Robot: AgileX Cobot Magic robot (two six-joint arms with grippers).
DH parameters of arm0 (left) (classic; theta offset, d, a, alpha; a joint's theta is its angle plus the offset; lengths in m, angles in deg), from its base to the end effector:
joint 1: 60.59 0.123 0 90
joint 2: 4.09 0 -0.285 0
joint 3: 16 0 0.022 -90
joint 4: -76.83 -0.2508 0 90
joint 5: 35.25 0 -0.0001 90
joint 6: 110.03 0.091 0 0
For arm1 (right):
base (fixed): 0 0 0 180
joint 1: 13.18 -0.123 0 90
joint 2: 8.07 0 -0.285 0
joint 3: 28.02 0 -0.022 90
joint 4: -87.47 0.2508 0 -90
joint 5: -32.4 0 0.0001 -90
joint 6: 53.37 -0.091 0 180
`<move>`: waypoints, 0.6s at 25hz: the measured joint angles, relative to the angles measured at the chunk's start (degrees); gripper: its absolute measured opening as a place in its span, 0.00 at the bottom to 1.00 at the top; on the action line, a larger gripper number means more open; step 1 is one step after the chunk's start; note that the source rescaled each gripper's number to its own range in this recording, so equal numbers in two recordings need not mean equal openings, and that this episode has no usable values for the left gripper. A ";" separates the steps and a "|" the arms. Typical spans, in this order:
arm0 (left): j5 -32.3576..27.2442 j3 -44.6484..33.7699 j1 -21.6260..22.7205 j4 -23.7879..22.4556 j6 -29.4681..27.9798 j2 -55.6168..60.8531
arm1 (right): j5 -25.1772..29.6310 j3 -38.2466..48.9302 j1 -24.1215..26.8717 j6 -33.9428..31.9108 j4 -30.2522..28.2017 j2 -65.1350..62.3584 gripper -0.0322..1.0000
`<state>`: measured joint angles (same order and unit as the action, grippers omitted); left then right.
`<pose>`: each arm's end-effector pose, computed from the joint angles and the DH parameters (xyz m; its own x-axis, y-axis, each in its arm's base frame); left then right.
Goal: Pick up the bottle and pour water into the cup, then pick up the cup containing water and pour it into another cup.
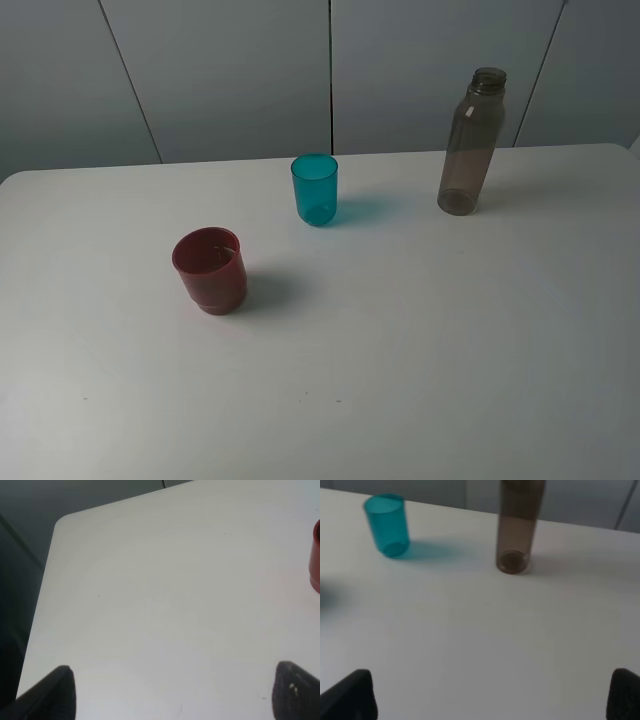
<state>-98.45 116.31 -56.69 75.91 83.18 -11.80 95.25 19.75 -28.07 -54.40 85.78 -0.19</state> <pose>-0.0087 0.0007 0.2781 -0.4831 0.2032 -0.8517 0.0342 0.9763 0.2135 -0.0069 -0.0043 0.2783 -0.4620 -0.1182 -0.8789 -0.2325 0.9726 -0.0086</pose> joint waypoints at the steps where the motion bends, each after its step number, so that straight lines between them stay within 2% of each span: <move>1: 0.00 0.00 0.00 0.00 0.00 0.00 | 0.00 0.00 2.76 -0.04 -0.15 -0.10 1.00; 3: 0.00 0.00 0.00 0.00 0.00 0.00 | 0.00 0.00 7.60 -0.04 -0.15 -0.12 1.00; 6: 0.00 0.00 0.00 0.00 0.00 0.00 | 0.00 0.00 11.20 -0.04 -0.25 -0.12 1.00; 15: 0.00 0.00 0.00 0.00 0.00 0.00 | 0.00 0.00 11.84 0.42 -0.25 -0.12 1.00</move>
<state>-98.45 116.31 -56.69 75.91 83.18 -11.80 95.25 19.75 -16.23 -53.98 85.53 -0.30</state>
